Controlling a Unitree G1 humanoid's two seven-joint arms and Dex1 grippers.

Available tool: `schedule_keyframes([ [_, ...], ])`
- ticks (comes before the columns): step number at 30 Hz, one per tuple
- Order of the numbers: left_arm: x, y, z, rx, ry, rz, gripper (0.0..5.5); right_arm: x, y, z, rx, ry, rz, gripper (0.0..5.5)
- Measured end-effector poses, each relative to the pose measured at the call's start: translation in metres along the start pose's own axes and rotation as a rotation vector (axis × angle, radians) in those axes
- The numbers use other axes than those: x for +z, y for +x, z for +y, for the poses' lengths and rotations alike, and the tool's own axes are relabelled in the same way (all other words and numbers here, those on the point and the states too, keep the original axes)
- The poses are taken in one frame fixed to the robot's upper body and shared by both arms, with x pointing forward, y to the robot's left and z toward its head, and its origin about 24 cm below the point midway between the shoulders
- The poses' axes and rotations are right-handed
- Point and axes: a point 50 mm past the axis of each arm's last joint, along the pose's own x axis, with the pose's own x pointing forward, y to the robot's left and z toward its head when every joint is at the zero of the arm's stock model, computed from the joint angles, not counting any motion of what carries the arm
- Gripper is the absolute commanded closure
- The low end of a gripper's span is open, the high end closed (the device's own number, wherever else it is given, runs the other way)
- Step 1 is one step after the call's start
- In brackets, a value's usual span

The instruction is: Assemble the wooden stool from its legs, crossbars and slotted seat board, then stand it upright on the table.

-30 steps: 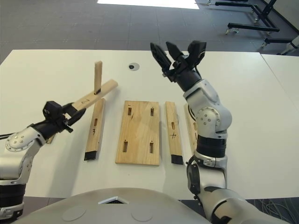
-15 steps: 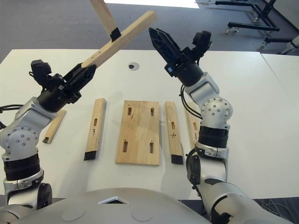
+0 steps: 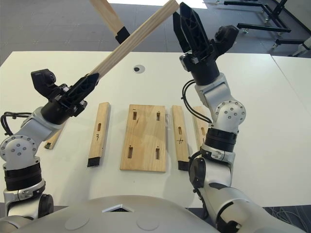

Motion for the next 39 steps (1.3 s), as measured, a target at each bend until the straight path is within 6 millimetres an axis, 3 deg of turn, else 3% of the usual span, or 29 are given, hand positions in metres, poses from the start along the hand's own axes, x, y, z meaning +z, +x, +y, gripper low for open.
schedule_keyframes([
  [11, -0.002, -0.001, 0.000, 0.001, -0.009, 0.018, 3.48, -0.021, 0.006, -0.012, -0.049, 0.007, 0.052, 1.66],
  [39, -0.013, 0.006, -0.002, -0.040, -0.066, 0.057, 3.48, -0.037, 0.011, -0.011, 0.017, 0.077, 0.070, 1.66],
])
